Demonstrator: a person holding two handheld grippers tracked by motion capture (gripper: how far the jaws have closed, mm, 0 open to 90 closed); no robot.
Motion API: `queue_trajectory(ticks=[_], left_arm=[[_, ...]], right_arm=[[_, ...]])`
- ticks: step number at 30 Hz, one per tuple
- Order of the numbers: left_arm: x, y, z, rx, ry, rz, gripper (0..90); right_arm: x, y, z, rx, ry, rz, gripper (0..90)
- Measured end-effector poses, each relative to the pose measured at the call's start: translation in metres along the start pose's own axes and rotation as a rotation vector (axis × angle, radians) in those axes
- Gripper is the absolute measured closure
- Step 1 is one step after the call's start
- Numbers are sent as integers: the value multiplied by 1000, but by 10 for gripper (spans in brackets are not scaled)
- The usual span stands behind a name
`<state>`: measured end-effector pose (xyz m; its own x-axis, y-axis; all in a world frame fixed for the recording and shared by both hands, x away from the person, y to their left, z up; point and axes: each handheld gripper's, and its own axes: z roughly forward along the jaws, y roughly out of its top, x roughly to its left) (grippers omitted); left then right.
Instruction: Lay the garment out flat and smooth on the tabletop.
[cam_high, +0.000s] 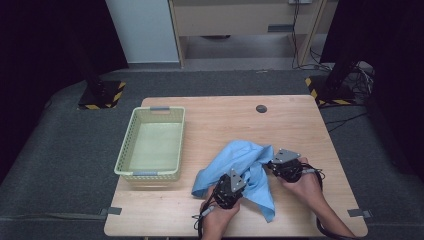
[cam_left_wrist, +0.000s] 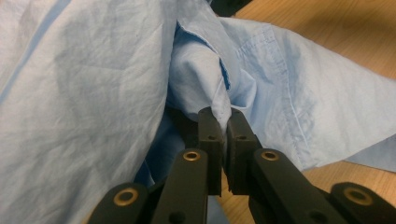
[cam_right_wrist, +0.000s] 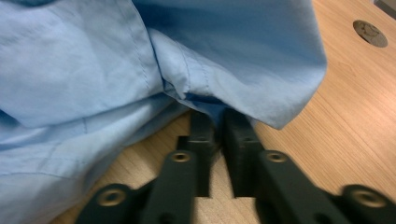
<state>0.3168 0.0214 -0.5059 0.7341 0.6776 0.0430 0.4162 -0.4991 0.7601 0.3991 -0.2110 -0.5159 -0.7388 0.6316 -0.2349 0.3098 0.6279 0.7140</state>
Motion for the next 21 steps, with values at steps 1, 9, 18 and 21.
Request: queue_trajectory(ticks=[1,9,18,21], left_arm=[[0,0,-1,-1,0,0,878],[10,8,-12,-40,13,-15,895],[32,19,-33,-93,49,-43,897],[36,22,-37,-109,56,-53,898]], right_arm=[[0,0,-1,-6,4,4,870],[-1,3,-12,-1,54,50,900],[1,11,-44,-18,116,79,900],[3,13,-49,-23,134,84,900]])
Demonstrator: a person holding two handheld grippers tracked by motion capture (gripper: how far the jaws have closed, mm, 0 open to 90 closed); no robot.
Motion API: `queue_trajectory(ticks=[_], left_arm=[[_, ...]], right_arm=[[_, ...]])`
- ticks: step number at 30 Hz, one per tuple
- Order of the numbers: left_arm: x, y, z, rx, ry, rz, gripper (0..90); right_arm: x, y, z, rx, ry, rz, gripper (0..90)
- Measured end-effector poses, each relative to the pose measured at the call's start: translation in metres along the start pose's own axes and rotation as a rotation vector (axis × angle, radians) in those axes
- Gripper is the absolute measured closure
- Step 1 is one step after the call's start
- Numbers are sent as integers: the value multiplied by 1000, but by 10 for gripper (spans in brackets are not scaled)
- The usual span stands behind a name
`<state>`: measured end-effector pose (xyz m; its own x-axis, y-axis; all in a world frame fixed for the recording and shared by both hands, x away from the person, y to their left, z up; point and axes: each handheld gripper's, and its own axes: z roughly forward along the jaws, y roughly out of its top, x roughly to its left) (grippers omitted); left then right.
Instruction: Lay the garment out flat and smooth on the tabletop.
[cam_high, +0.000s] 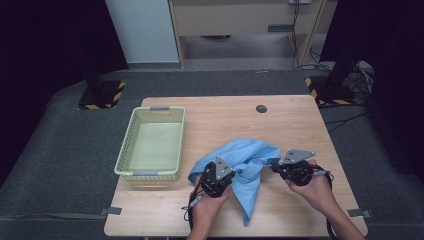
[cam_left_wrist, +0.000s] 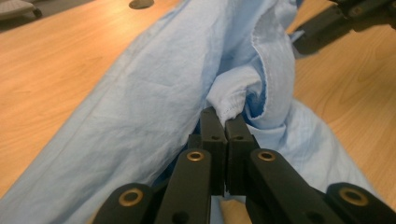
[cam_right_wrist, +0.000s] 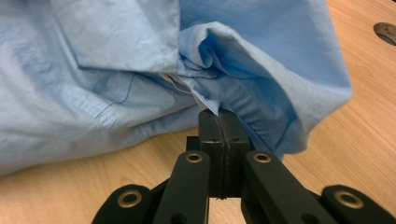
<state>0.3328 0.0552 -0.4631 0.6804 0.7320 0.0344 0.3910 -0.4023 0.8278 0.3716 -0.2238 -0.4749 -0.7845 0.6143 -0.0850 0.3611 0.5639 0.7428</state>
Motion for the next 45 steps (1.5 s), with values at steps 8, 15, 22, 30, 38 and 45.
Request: queue_trajectory(ticks=[8,15,22,30,38,45], left_arm=[[9,11,-2,-19,9,-11,897],[14,23,5,-9,6,2,897],[17,26,17,5,-1,-2,896],[19,30,24,14,-10,-2,896],[23,42,31,16,-19,8,896],[26,54,36,14,-31,17,896]], right_arm=[[7,2,-10,-7,53,20,900],[10,-1,-21,-15,81,31,900],[14,-9,-19,2,98,42,900],[15,-13,-20,3,112,49,900],[23,-14,-19,12,136,42,900],[32,-10,-17,14,159,25,900]])
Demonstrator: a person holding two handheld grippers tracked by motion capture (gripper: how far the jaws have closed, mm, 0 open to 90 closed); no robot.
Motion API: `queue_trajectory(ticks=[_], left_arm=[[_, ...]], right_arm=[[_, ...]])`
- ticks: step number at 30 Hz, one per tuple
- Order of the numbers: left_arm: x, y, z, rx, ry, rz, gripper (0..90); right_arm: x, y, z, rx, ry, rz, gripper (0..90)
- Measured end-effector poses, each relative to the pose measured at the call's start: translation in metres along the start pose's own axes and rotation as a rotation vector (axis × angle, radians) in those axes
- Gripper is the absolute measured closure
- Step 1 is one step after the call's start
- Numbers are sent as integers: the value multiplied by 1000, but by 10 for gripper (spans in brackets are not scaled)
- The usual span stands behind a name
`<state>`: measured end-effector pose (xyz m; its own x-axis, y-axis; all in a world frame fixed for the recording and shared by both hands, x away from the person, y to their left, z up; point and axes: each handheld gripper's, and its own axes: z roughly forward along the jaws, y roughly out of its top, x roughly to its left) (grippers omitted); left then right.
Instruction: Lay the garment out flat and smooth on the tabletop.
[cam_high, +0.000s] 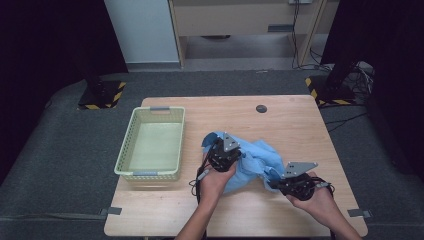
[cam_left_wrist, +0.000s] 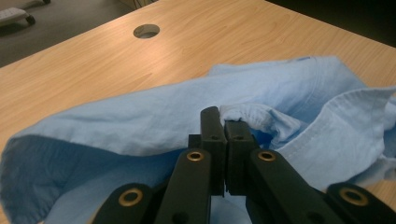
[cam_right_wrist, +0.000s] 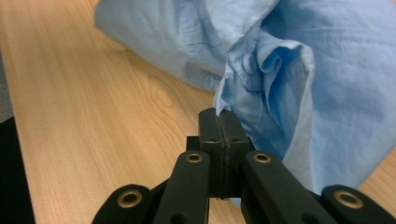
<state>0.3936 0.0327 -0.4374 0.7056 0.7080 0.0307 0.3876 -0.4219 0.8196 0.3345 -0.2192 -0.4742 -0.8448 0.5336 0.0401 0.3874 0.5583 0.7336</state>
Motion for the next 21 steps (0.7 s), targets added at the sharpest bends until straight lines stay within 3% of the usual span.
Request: queue_trajectory(ticks=[16,21], left_arm=[[3,16,6,-1,-33,-5,895],[9,13,18,25,-45,-30,885]], right_arm=[[16,13,-2,-38,67,-15,900],[9,9,1,-46,61,14,900]])
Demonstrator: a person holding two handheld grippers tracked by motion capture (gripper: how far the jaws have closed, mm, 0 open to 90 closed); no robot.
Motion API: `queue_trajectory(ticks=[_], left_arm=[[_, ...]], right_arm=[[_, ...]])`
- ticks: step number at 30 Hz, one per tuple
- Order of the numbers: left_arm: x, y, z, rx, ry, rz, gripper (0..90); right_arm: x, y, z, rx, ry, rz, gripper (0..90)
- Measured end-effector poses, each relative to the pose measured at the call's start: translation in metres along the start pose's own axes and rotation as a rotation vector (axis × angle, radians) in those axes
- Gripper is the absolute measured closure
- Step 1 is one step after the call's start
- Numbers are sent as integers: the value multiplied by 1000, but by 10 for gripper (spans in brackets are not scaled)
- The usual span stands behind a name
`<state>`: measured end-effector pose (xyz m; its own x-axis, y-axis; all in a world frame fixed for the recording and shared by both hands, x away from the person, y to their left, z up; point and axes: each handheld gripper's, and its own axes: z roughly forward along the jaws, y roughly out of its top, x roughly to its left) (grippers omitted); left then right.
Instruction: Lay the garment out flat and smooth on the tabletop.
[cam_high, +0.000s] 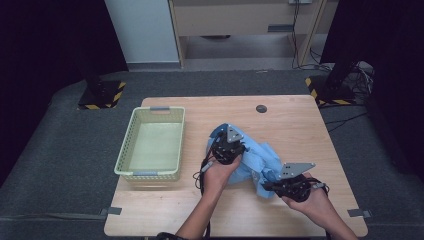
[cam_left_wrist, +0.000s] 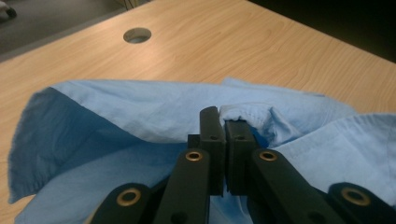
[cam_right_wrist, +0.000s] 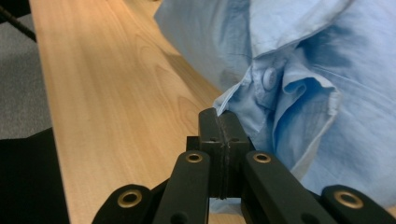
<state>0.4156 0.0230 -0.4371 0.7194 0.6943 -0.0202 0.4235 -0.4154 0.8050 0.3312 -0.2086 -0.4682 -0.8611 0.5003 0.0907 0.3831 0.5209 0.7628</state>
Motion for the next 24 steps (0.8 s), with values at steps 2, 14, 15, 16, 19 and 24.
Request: queue_trajectory(ticks=[2,14,15,16,19,24], left_arm=[[4,-3,8,15,1,-8,877],[13,-12,32,28,46,-13,626],[14,-13,30,18,50,-17,587],[15,-13,28,13,57,-21,542],[16,-13,22,2,67,-25,445],[19,-12,-5,-39,108,-12,380]], right_arm=[[-6,-3,0,-7,-1,20,900],[-29,-18,5,-23,-23,91,900],[-29,-18,5,-23,-26,93,900],[-30,-19,5,-24,-29,93,900],[-31,-19,4,-27,-34,98,900],[-36,-23,2,-35,-47,118,900]])
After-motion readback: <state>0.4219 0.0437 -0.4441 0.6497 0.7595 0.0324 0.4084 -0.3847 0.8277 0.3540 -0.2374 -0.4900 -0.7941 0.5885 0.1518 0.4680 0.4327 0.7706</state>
